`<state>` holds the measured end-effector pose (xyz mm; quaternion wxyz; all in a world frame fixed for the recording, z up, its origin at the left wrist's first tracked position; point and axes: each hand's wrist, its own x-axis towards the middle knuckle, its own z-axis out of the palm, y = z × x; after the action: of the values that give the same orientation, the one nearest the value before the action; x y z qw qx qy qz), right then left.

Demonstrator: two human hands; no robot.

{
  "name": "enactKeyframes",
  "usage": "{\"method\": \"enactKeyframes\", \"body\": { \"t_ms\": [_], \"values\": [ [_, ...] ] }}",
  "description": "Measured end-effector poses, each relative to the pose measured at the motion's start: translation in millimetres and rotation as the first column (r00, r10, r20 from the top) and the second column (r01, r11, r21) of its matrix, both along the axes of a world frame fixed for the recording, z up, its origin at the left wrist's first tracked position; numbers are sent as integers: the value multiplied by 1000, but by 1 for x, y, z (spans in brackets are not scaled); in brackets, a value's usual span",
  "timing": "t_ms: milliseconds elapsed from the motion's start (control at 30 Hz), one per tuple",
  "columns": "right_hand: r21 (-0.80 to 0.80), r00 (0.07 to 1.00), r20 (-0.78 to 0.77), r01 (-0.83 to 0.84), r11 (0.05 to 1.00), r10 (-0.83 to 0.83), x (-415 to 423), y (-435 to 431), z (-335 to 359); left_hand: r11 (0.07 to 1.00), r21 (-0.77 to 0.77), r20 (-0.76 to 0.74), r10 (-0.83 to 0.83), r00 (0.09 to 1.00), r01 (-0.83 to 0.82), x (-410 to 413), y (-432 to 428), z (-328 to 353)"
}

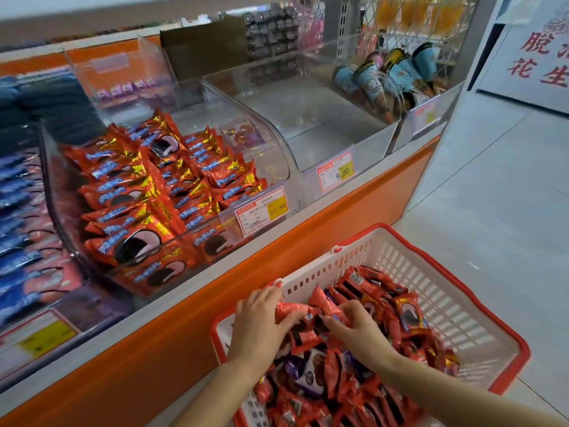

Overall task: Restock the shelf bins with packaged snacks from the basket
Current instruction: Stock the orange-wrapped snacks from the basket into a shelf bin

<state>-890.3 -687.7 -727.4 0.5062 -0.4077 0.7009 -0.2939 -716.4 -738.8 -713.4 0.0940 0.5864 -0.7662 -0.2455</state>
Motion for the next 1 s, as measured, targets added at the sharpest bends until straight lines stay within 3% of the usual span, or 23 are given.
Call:
{"method": "enactKeyframes", "body": {
  "t_ms": [133,267,367,533,667,767,867,1000],
  "values": [
    [52,968,188,158,986,-165,15,-3,9,989,132,-232,102,967,-73,3,7,9],
    [41,958,218,184,982,-189,23,-3,25,976,218,-346,93,933,-16,14,10,29],
    [-81,954,231,215,973,-192,26,-2,43,980,197,-424,78,902,7,25,13,51],
    [-459,968,215,219,861,-131,32,-3,84,996,55,-570,90,817,-71,44,18,103],
    [-682,971,240,173,710,-6,47,-10,124,972,-193,-627,-18,779,-134,67,19,147],
    [-770,982,180,108,629,53,64,-23,151,933,-343,-624,-139,769,-109,90,12,174],
    [-814,990,127,69,576,61,85,-44,174,912,-396,-645,-191,740,-110,113,5,192],
    [-772,991,122,59,633,57,109,-89,193,807,-541,-595,-168,786,-237,139,-11,208]
  ]
}}
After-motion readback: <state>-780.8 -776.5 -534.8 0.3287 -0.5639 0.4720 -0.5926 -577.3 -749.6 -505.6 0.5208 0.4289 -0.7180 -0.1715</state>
